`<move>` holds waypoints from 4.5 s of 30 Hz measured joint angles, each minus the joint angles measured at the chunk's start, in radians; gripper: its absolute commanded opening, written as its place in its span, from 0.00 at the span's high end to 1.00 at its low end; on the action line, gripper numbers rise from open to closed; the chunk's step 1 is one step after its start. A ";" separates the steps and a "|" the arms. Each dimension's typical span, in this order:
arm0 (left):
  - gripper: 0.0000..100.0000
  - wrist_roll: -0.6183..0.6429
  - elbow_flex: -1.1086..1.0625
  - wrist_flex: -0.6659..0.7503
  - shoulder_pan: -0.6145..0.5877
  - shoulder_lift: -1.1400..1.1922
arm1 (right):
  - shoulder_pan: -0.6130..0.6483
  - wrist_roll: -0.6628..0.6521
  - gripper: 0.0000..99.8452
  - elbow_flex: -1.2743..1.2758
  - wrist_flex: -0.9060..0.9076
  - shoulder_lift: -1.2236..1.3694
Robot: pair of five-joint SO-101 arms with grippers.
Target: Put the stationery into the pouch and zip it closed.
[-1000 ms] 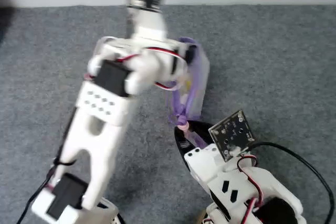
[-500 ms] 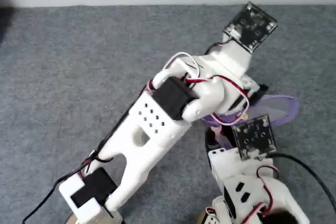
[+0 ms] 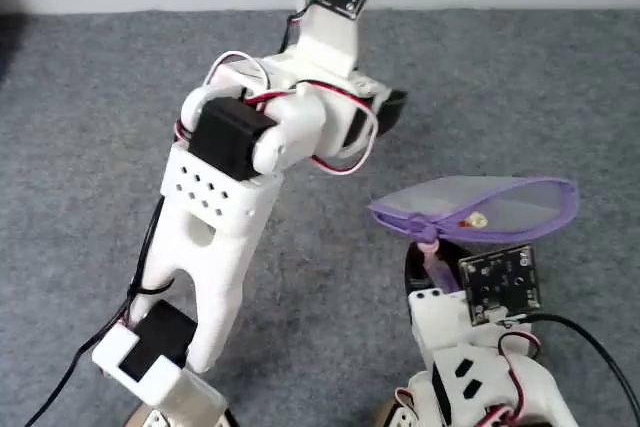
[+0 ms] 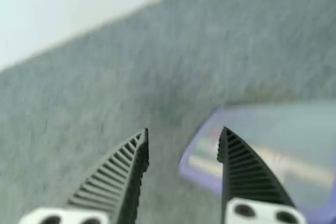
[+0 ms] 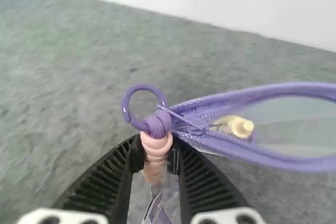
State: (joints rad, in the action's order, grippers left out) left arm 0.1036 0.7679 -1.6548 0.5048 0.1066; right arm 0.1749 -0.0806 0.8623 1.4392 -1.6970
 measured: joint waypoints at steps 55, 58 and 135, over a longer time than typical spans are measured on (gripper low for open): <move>0.80 -0.048 -1.034 0.741 0.284 -0.384 | -0.180 0.114 0.99 -0.233 -0.005 0.222; 0.80 -0.046 -1.033 0.761 0.298 -0.387 | -0.209 0.114 0.99 -0.232 0.009 0.224; 0.99 -0.037 -1.031 0.628 0.308 -0.528 | -0.167 0.055 0.82 -0.133 -0.064 0.226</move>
State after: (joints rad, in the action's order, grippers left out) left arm 0.0667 -0.2631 -1.0273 0.8132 -0.4212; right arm 0.0077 -0.0253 0.7288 1.3748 -1.4714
